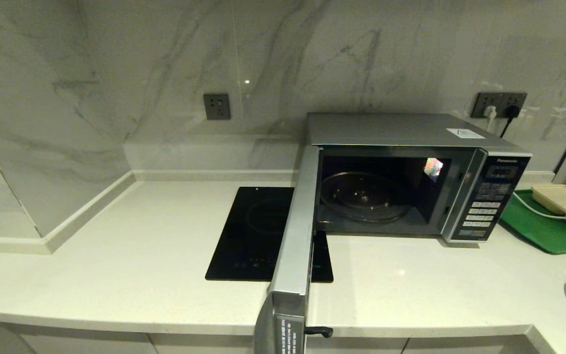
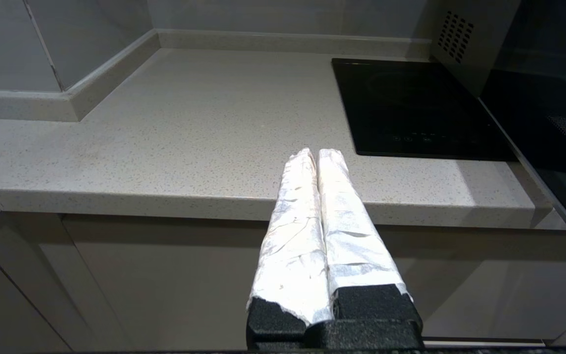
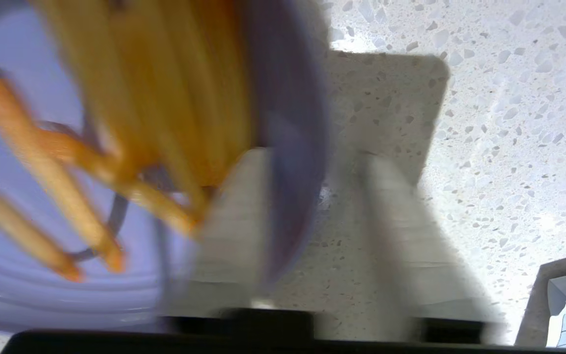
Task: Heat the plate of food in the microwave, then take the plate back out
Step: Put the plate in the microwave oven
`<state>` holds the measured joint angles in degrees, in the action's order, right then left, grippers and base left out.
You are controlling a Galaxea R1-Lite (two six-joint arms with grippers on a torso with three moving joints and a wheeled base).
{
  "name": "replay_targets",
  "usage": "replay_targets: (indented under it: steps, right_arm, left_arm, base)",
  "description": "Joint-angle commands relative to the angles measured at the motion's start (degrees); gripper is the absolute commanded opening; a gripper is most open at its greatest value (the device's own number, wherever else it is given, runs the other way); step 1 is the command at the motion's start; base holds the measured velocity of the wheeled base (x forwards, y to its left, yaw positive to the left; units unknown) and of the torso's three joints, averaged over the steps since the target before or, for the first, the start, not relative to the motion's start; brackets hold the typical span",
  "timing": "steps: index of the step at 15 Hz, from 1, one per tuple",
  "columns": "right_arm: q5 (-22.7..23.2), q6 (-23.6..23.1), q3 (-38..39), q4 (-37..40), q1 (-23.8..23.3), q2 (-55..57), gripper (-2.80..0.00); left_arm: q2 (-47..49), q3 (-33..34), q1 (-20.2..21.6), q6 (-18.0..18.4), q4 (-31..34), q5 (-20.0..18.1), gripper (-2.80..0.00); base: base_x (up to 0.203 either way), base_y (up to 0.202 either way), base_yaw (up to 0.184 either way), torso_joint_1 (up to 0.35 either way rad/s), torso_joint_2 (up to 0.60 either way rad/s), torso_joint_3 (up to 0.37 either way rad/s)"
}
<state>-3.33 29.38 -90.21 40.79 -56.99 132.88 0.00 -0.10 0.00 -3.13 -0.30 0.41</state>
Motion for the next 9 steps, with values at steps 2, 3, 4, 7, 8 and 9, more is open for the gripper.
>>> replay_targets:
  steps: [2, 3, 4, 7, 8, 9]
  right_arm:
    - [-0.01, 0.15, 0.04, 0.26, -0.05, -0.16, -2.8]
    - [-0.01, 0.15, 0.04, 0.26, 0.04, -0.25, -2.8]
    - [-0.01, 0.15, 0.04, 0.26, -0.02, -0.31, -2.8]
    - [0.25, 0.15, 0.12, 0.26, -0.05, -0.62, -2.8]
    - [0.72, 0.09, 0.3, 0.34, 0.02, -1.11, -2.8]
    - [1.38, -0.11, 0.62, 0.34, 0.02, -1.83, -2.8]
  left_arm:
    - [0.0, 0.01, 0.0, -0.03, -0.05, 0.02, -2.8]
    - [0.0, 0.01, 0.0, -0.03, -0.05, 0.02, -2.8]
    - [0.0, 0.01, 0.0, -0.03, -0.05, 0.02, -2.8]
    - [0.0, 0.01, 0.0, -0.03, -0.05, 0.02, -2.8]
    - [0.0, 0.01, 0.0, -0.03, -0.05, 0.02, -2.8]
    - [0.0, 0.01, 0.0, -0.03, -0.05, 0.1, -2.8]
  base:
    - [0.0, 0.0, 0.0, 0.0, 0.0, 0.0]
    - [0.0, 0.0, 0.0, 0.0, 0.0, 0.0]
    - [0.0, 0.0, 0.0, 0.0, 0.0, 0.0]
    - [0.0, 0.0, 0.0, 0.0, 0.0, 0.0]
    - [0.0, 0.0, 0.0, 0.0, 0.0, 0.0]
    - [0.0, 0.0, 0.0, 0.0, 0.0, 0.0]
